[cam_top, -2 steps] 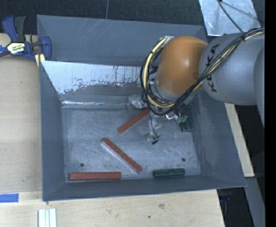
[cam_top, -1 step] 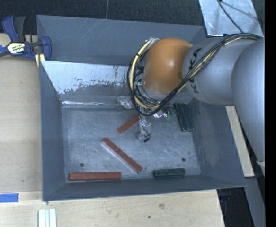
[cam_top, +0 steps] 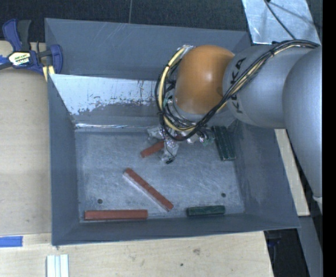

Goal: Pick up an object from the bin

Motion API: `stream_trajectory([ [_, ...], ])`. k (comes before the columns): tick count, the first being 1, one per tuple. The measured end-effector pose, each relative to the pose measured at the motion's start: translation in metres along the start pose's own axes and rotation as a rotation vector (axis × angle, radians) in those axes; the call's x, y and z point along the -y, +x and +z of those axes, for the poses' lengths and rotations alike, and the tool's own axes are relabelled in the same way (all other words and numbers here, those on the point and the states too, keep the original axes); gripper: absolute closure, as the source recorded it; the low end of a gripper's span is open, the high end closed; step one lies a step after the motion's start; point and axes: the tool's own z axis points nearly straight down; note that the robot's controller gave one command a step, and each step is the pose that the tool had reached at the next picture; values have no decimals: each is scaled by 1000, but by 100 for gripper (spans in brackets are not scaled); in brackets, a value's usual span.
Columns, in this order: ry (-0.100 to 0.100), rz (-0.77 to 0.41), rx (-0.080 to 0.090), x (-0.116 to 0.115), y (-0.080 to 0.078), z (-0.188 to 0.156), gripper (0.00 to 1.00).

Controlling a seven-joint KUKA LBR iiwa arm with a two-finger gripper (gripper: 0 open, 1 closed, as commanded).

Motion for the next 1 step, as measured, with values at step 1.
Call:
stream_trajectory([
  [1, 4, -227, 3, 14, 9, -144, 100],
])
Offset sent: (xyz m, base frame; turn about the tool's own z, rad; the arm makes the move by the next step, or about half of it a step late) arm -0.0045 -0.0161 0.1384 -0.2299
